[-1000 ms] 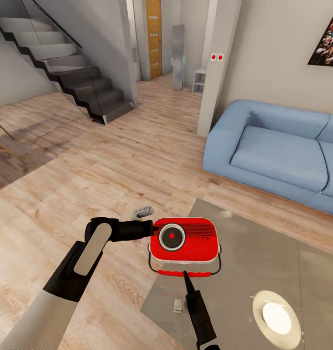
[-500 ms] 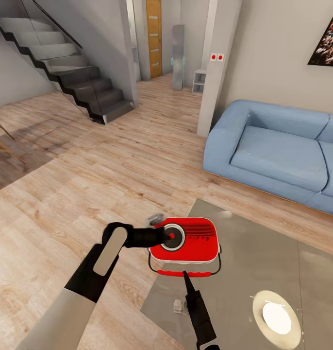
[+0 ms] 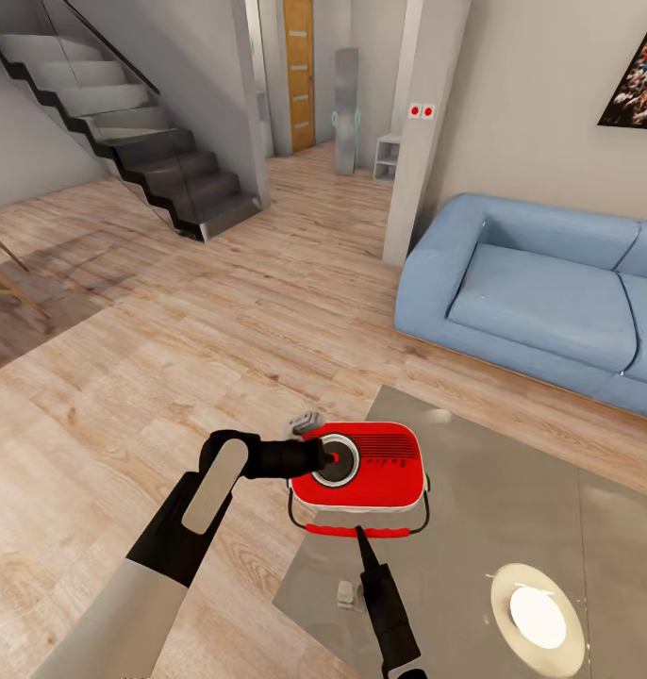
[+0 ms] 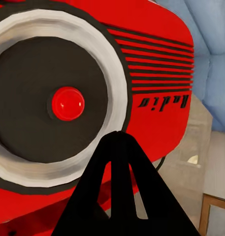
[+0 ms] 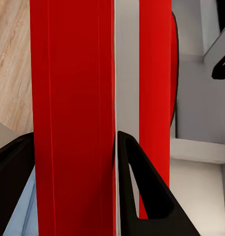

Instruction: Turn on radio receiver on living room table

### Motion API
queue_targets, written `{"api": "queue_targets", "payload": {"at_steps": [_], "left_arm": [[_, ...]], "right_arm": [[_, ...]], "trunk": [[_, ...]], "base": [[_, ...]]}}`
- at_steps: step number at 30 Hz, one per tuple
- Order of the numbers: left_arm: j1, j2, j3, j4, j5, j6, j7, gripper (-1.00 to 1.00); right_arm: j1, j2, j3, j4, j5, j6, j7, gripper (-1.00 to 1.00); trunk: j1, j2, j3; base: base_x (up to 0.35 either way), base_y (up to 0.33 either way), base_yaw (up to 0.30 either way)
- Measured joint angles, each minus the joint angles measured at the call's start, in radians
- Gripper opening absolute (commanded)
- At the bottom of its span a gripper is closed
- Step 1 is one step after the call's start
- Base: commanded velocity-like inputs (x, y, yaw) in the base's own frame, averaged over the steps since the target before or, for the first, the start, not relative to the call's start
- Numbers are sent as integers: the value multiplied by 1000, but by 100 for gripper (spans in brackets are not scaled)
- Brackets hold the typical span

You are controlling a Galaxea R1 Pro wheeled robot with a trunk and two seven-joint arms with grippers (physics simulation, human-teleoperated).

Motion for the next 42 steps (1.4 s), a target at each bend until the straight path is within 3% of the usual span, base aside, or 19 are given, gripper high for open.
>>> {"api": "queue_targets", "payload": {"at_steps": [7,12,16,24,31,38,39,42], "left_arm": [[-1,2,0,30,-1,-11,0,-100],[-10,2,0,147,6,-84,-5,-100],[-13,2,0,171,2,-102,-44,-100],[-28,-3,1,174,3,-119,-59,-100],[-28,-33,0,174,3,-140,-60,-100],[-28,-35,0,164,11,-138,-64,-100],[-28,-35,0,156,13,-136,-72,-100],[-28,-37,-1,83,20,-127,-175,-100]], "right_arm": [[0,-1,0,0,0,0,1,-100],[0,-1,1,1,-1,-1,1,-100],[0,0,-5,3,-3,0,1,-100],[0,0,0,3,0,0,0,-100],[0,3,0,3,0,1,0,-100],[0,3,0,3,0,0,0,-100],[0,2,0,3,0,0,0,-100],[0,0,0,3,0,0,0,-100]], "trunk": [[0,0,0],[0,0,0],[0,0,0],[0,0,0],[0,0,0],[0,0,0],[0,0,0],[0,0,0]], "base": [[0,0,0],[0,0,0],[0,0,0],[0,0,0],[0,0,0],[0,0,0],[0,0,0],[0,0,0]]}}
